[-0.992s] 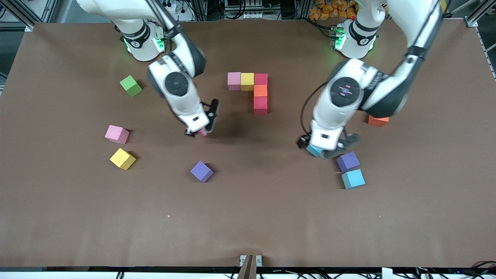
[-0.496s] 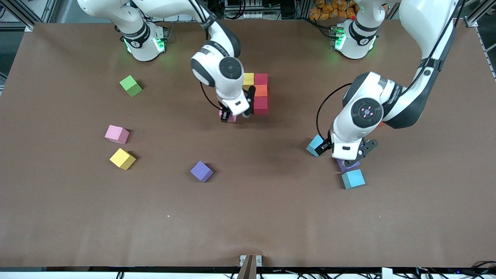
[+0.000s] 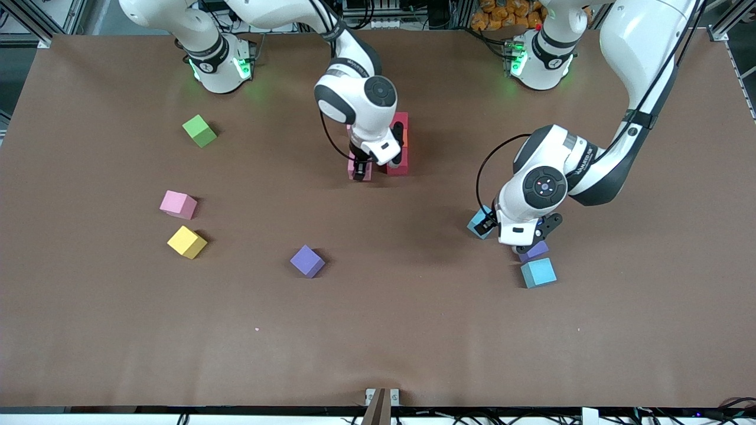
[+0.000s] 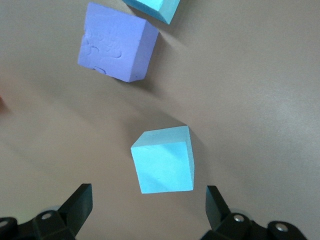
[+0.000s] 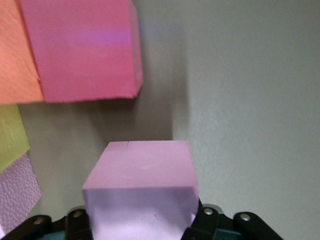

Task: Form number 2 with 11 blocks
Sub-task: 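Place the pink cube with the right gripper while the left gripper grasps cyan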

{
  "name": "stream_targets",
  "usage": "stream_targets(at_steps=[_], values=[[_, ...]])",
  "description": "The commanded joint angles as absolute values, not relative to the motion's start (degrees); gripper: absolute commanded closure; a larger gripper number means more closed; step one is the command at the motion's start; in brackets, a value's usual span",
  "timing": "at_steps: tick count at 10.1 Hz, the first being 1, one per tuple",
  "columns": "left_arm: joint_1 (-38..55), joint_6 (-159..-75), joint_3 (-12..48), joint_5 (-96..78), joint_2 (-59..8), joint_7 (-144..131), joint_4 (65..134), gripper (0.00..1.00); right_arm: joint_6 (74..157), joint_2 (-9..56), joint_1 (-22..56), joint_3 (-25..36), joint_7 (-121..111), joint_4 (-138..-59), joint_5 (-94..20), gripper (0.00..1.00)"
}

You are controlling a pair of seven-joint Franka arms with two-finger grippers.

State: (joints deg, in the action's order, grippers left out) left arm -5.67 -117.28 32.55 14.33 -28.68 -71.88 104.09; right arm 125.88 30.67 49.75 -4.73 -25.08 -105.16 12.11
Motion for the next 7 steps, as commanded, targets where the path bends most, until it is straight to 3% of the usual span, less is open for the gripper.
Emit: stream_targets(at_steps=[1,7], values=[[-7.0,-120.6,32.9,14.1,-29.6,-72.7,105.6,0.0,125.3,33.1,51.1,-4.5,-24.0,-101.9,14.0,0.7],[-8.1,-125.9,32.8,14.1,-32.5,-74.6,107.1,0.0,125.4,35.5,52.9,-4.6,-24.1,-99.8,13.8,0.7]])
